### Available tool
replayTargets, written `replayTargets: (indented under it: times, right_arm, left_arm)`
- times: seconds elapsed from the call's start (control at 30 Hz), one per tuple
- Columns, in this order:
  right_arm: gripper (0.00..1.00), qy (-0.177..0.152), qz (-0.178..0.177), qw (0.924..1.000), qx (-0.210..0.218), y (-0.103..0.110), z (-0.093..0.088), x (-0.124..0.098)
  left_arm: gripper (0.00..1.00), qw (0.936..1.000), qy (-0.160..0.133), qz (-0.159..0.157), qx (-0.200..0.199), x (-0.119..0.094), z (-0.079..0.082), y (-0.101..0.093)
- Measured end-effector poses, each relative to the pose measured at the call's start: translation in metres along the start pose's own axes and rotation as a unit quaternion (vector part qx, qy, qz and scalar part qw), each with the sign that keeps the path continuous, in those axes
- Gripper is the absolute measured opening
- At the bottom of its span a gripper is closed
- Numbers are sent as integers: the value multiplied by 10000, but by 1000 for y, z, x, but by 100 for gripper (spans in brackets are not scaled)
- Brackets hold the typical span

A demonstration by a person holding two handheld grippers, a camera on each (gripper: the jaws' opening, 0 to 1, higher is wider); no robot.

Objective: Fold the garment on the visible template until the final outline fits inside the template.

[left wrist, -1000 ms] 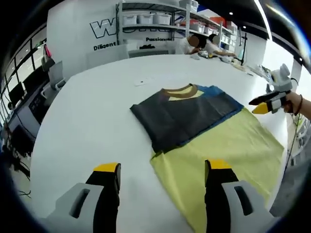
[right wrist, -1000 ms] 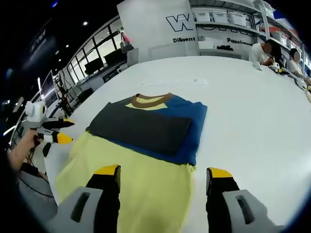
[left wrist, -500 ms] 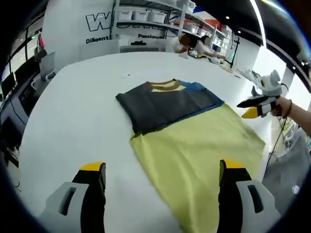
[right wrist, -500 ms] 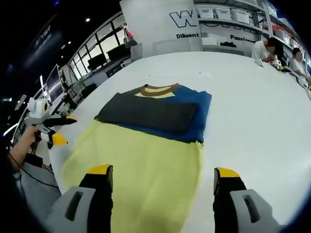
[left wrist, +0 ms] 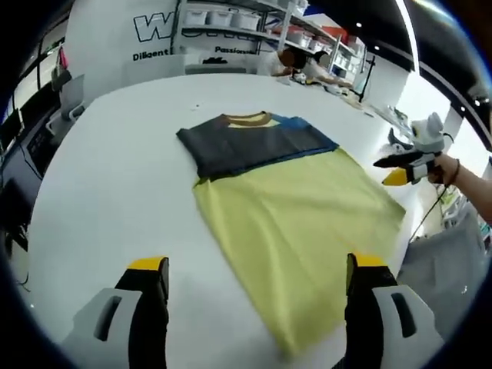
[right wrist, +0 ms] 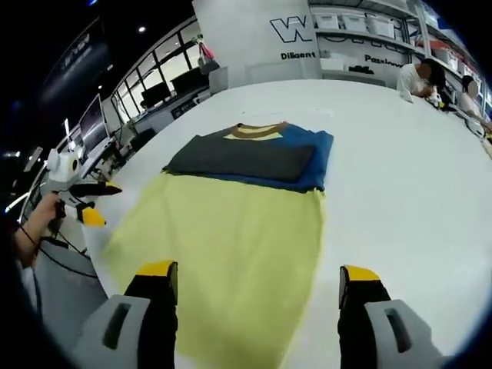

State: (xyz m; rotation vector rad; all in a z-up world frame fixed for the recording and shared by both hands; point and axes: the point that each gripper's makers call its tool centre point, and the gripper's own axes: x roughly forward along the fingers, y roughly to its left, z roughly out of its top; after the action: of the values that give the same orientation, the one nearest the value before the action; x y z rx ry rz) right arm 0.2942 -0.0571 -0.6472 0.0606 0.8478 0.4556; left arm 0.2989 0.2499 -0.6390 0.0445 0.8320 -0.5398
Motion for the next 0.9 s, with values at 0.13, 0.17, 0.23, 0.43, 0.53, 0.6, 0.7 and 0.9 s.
replayTargets:
  times: [0.13, 0.17, 0.23, 0.43, 0.53, 0.6, 0.7, 0.9]
  right_arm:
    - [85, 86, -12, 9999, -129, 4, -10, -7]
    - [85, 95, -7, 9998, -154, 5, -12, -9]
    - [85, 126, 15, 9998, -161, 7, -16, -10]
    - [82, 190, -18, 9998, -84, 10, -29, -18]
    - [81, 212, -86, 9997, -33, 9, -35, -21]
    - [79, 240, -126, 9996, -30, 8, -39, -23]
    - [73, 330, -179, 9993, -82, 7, -47, -26]
    - [64, 536, -289, 9981, -29, 4, -64, -30]
  left_arm:
    - [97, 10000, 58, 25, -27, -5, -7, -2]
    - [96, 9999, 96, 1, -85, -7, -11, -4]
    - [96, 9998, 109, -60, -143, -9, -14, -8]
    - [90, 9993, 289, -116, -183, -15, -27, -19]
    - [89, 9988, 388, -154, -264, -16, -36, -24]
    - [85, 9982, 491, -146, -304, -17, -42, -24]
    - [80, 9976, 576, -108, -361, -18, -48, -23]
    - [72, 9962, 761, 46, -431, -21, -59, -18]
